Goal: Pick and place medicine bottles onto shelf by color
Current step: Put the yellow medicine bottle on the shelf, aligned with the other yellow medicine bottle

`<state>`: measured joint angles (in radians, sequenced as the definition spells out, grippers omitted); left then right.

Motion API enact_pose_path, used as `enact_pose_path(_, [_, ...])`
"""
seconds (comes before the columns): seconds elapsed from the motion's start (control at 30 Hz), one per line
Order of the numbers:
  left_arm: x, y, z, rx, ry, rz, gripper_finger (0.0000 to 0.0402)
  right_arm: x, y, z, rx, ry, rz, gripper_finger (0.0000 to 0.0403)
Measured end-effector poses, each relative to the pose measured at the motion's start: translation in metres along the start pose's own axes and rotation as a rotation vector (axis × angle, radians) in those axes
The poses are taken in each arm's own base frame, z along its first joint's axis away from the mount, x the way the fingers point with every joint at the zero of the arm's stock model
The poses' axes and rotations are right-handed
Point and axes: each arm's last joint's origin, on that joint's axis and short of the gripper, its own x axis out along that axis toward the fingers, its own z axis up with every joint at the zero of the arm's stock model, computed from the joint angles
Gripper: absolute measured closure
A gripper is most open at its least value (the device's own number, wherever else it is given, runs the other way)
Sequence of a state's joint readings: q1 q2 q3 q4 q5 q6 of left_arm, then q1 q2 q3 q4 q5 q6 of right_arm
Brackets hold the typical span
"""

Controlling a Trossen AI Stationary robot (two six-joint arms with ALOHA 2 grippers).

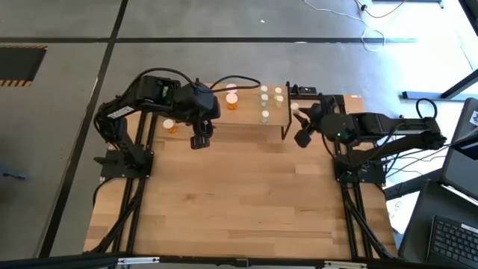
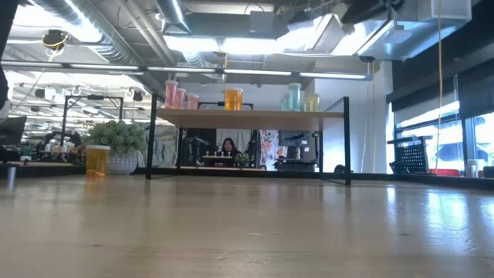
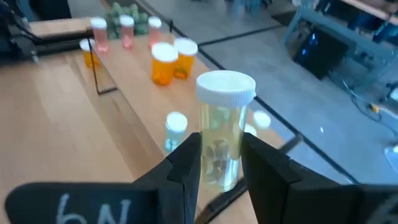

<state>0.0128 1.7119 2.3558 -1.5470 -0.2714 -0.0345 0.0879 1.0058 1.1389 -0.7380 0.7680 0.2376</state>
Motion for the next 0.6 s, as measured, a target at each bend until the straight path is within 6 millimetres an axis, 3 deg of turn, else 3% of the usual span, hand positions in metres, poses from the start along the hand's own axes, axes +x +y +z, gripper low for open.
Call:
enact_pose_path(0.27, [0.0, 0.0, 0.0, 0.0, -0.001, 0.0, 0.0244, 0.008, 0.007, -0.002, 0.069, 0.026, -0.026, 0.0293])
enact_pose_path(0.6, [0.0, 0.0, 0.0, -0.009, -0.001, 0.001, 0.0244, 0.032, 0.026, -0.008, 0.018, 0.048, -0.176, 0.0293])
